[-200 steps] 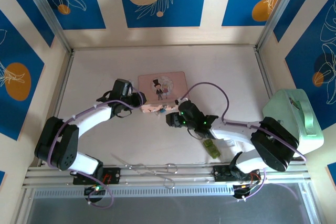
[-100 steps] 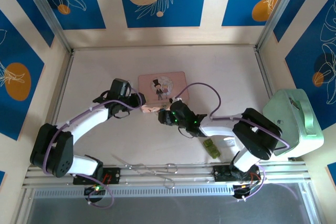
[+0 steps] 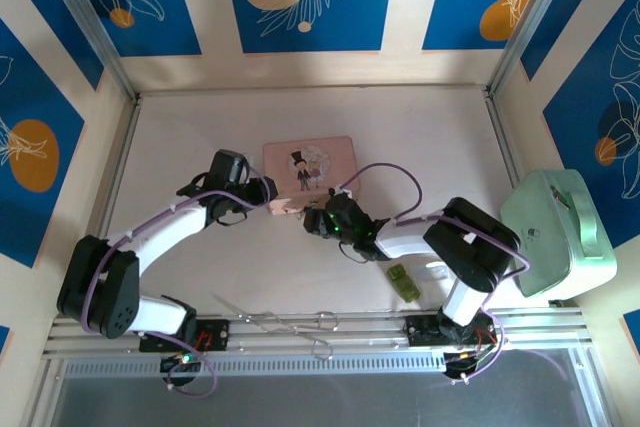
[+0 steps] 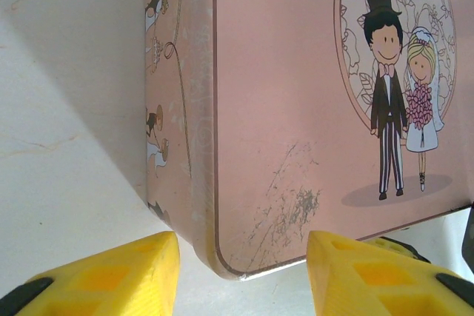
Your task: Unlock the padlock with the key
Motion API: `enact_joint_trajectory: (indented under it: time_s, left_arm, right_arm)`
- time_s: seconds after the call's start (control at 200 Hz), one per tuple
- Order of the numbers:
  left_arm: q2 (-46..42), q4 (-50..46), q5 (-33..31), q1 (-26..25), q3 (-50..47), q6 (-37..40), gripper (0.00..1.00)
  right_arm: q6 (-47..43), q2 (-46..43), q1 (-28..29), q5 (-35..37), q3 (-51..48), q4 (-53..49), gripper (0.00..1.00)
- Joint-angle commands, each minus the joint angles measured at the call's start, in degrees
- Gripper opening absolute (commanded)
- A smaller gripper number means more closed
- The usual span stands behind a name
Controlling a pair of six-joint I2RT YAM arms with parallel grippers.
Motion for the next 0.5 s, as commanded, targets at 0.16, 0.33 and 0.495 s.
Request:
enact_joint_trajectory:
  time_s: [0.16, 0.33, 0.495]
  left_arm:
    - [-0.51, 0.02, 0.00, 0.17, -1.46, 0.90, 0.48]
    - [-0.67, 0.37, 0.54, 0.17, -1.92, 0.73, 0.47]
    - [-0.91, 0.42, 0.92, 0.17, -2.10, 0.90, 0.47]
  right_arm:
    - [-2.45, 4.07, -0.74, -0.02, 3.40, 1.35, 0.55]
    - [-2.88, 5.79, -0.71, 1.10, 4.95, 0.75, 0.53]
    - [-2.74, 7.22, -0.70, 2.35, 6.89, -1.02, 0.52]
